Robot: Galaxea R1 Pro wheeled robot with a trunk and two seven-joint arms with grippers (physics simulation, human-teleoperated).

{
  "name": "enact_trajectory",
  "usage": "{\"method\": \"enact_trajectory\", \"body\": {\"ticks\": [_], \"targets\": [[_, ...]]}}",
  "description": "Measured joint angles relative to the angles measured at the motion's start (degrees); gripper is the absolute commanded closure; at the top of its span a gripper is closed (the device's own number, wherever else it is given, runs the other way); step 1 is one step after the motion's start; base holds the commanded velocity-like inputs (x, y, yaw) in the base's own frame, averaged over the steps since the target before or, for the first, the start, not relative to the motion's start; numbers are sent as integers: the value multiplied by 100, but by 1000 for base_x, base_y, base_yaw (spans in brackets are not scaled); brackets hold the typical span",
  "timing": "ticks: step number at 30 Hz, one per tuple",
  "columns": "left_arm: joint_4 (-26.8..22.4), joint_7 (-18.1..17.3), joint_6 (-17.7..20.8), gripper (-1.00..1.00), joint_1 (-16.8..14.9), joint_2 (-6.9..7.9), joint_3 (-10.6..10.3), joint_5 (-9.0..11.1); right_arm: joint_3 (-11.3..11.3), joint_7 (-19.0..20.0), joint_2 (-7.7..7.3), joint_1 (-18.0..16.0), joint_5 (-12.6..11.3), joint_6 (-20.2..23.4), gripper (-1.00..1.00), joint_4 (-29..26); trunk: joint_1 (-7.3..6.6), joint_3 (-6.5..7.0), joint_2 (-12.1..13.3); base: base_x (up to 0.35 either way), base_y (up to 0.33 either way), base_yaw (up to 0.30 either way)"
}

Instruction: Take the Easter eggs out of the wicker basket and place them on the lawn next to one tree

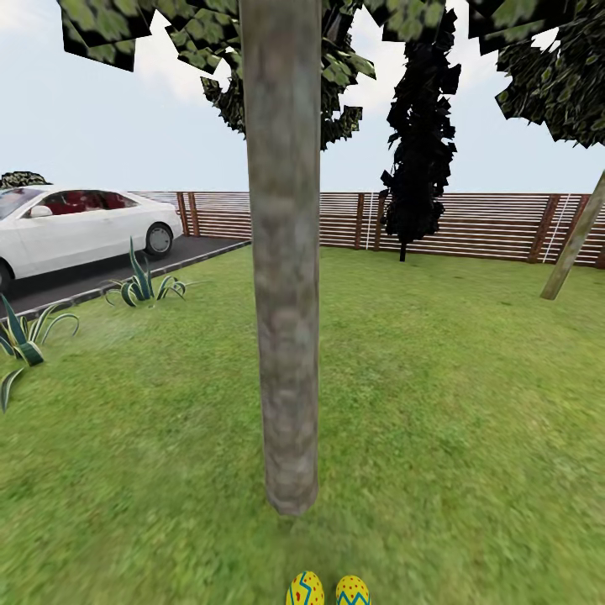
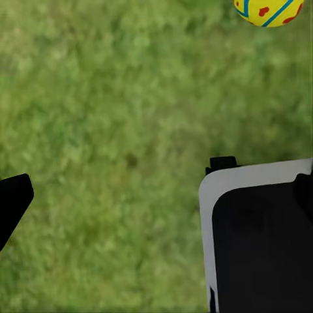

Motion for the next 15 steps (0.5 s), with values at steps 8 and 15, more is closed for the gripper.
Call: {"method": "enact_trajectory", "body": {"ticks": [8, 15], "targets": [[-15, -45, -5, -100, -1, -113, 6, -4, 0, 0, 0, 0, 2, 0, -100, 0, 0, 0, 0, 0, 0, 0], [3, -50, -5, -100, -1, -85, 6, -6, 0, 0, 0, 0, 2, 0, -100, 0, 0, 0, 0, 0, 0, 0]]}}
